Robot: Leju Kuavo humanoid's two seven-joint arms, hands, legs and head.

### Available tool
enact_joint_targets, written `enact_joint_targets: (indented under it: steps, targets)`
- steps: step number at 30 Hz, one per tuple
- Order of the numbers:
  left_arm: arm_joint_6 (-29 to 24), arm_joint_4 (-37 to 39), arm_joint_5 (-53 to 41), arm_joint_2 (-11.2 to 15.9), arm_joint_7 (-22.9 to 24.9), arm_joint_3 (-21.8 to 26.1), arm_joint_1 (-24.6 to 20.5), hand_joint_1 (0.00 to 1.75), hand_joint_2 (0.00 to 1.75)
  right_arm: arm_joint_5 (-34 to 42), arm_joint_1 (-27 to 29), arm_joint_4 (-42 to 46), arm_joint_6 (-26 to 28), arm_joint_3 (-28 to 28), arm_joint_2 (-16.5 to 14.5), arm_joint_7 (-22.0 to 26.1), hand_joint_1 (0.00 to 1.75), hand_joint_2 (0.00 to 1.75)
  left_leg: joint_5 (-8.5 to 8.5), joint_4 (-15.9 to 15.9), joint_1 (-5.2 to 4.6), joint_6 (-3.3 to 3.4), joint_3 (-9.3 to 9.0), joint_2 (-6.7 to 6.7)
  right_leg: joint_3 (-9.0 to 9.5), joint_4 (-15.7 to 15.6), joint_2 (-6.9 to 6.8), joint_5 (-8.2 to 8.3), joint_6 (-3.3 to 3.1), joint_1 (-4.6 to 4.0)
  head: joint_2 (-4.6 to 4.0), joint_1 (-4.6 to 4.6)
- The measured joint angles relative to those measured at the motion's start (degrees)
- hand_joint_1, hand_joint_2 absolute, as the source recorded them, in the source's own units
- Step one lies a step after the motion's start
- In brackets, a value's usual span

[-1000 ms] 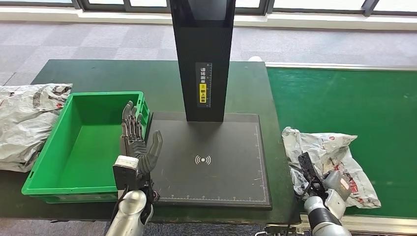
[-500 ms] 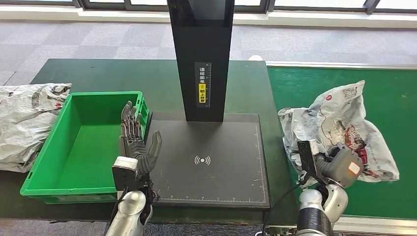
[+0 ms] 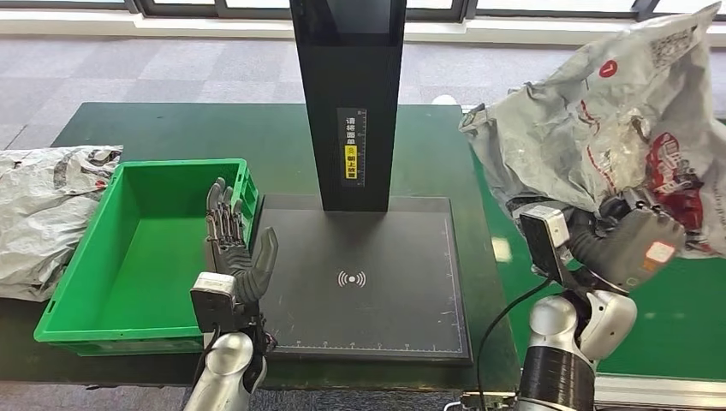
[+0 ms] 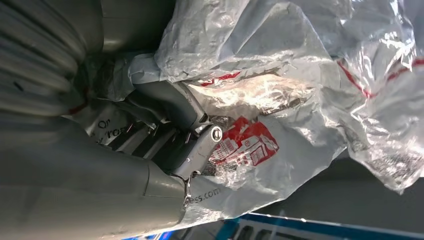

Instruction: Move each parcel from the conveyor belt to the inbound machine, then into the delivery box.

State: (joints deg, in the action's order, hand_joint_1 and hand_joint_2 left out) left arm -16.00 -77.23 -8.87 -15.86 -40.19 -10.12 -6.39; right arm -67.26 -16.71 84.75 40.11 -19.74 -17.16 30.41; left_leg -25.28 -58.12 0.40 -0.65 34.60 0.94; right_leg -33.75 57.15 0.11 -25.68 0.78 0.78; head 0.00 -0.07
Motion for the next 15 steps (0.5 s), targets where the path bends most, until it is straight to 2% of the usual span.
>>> enact_joint_targets:
  steps: [4, 9, 15]
  targets:
    - [0.02, -0.13, 0.41, 0.14, 0.00, 0.00, 0.47, 0.00, 1.75, 3.71, 0.00, -0.66, -0.07, 7.91, 0.14, 1.92, 1.75, 1.75, -0.03, 0.00, 0.01, -0.05, 0.00, -0.12, -0.09, 0.01, 0.11, 0.00, -0.01, -0.01, 0.00, 0.00]
    - [0.26, -0.22, 0.39, 0.23, 0.00, 0.01, 0.99, 0.00, 1.75, 5.60, 0.00, -1.67, -0.35, 14.31, 0.39, 2.49, 1.75, 1.75, -0.04, 0.01, 0.02, -0.07, 0.01, -0.12, -0.11, 0.04, 0.10, -0.03, -0.05, -0.02, 0.00, -0.01]
    - [0.67, -0.23, 0.33, 0.24, 0.00, 0.10, 1.12, 0.00, 1.75, 8.01, 1.08, -3.25, -5.72, 21.96, 1.01, 1.58, 1.75, 1.75, -0.06, 0.01, 0.02, -0.10, 0.02, -0.11, -0.13, 0.05, 0.10, -0.06, -0.09, -0.02, 0.00, -0.01]
